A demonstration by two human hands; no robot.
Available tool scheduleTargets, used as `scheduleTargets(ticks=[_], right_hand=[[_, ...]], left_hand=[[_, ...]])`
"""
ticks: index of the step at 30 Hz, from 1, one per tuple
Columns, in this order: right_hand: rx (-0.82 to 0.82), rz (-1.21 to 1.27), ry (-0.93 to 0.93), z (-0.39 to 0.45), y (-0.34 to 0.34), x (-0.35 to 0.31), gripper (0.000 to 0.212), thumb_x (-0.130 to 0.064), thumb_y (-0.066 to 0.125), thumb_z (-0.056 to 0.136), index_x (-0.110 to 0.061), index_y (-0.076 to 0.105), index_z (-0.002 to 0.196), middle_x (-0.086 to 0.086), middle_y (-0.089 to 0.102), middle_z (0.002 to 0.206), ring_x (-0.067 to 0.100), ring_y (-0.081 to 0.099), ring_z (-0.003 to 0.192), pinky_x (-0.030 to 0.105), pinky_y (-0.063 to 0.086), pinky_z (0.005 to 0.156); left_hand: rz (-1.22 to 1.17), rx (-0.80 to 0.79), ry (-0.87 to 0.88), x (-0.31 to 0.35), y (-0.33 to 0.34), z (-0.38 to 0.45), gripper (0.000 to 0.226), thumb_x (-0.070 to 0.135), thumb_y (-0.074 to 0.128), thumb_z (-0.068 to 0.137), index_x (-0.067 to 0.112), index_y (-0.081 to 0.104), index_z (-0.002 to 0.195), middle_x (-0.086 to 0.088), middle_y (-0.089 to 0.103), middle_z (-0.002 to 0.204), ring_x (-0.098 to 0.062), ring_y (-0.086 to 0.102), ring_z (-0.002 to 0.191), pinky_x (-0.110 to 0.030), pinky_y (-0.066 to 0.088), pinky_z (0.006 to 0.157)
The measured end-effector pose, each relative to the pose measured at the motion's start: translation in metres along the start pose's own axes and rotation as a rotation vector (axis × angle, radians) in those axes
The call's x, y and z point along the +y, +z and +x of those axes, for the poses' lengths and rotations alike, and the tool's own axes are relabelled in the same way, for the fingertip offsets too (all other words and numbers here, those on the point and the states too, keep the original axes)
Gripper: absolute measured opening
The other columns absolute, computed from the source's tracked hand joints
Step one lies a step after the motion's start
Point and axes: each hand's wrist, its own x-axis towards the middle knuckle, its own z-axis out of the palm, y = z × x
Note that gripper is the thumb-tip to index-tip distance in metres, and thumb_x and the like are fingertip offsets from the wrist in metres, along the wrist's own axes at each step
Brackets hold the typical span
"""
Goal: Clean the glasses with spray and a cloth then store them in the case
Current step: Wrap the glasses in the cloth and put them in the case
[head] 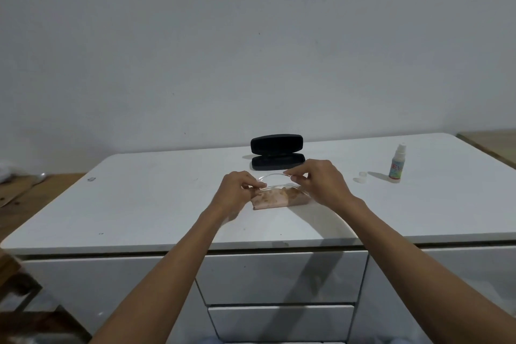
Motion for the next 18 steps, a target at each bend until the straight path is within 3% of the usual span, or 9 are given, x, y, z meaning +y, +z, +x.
scheduleTargets(ticks=[3, 7, 9, 12, 18], right_hand=[[-0.095, -0.07, -0.012, 0.005, 0.002, -0.006, 0.024, -0.023, 0.068, 0.098, -0.035, 0.081, 0.115, -0.009, 0.079, 0.111, 0.015, 0.067, 0.104, 0.028, 0.044, 0.072], [-0.182, -0.167, -0.021, 0.007, 0.006, -0.01, 0.028, -0.018, 0.064, 0.099, -0.033, 0.081, 0.115, -0.008, 0.081, 0.109, 0.01, 0.062, 0.09, 0.024, 0.041, 0.069], [-0.154, -0.156, -0.027, 0.007, 0.005, -0.009, 0.027, -0.02, 0.066, 0.099, -0.032, 0.08, 0.119, -0.007, 0.08, 0.106, 0.012, 0.063, 0.095, 0.025, 0.042, 0.073], [-0.154, -0.082, -0.021, 0.004, -0.002, -0.002, 0.031, -0.029, 0.071, 0.095, -0.033, 0.075, 0.125, -0.011, 0.076, 0.109, 0.009, 0.053, 0.101, 0.029, 0.046, 0.083], [-0.295, -0.103, -0.018, -0.007, -0.015, 0.008, 0.056, -0.051, 0.084, 0.076, -0.038, 0.072, 0.129, -0.01, 0.075, 0.12, 0.013, 0.063, 0.115, 0.034, 0.052, 0.096]], left_hand=[[-0.225, -0.033, -0.096, -0.006, -0.007, 0.002, 0.041, -0.022, 0.065, 0.081, 0.013, 0.081, 0.095, -0.008, 0.073, 0.078, -0.023, 0.058, 0.071, -0.034, 0.05, 0.068], [-0.284, -0.076, -0.094, -0.002, -0.013, 0.001, 0.04, -0.025, 0.058, 0.082, 0.005, 0.076, 0.102, -0.012, 0.071, 0.079, -0.02, 0.062, 0.071, -0.024, 0.054, 0.067], [-0.166, -0.036, -0.036, 0.002, -0.012, -0.003, 0.031, -0.014, 0.062, 0.087, 0.009, 0.078, 0.101, -0.006, 0.075, 0.084, -0.014, 0.064, 0.075, -0.017, 0.052, 0.066], [0.049, 0.024, 0.04, 0.002, -0.014, -0.009, 0.014, 0.018, 0.075, 0.088, 0.026, 0.08, 0.099, 0.009, 0.076, 0.098, -0.005, 0.066, 0.086, -0.012, 0.048, 0.072], [0.31, -0.137, 0.138, 0.006, -0.016, -0.014, 0.046, 0.046, 0.09, 0.069, 0.035, 0.077, 0.112, 0.016, 0.072, 0.112, -0.008, 0.062, 0.101, -0.03, 0.05, 0.087]])
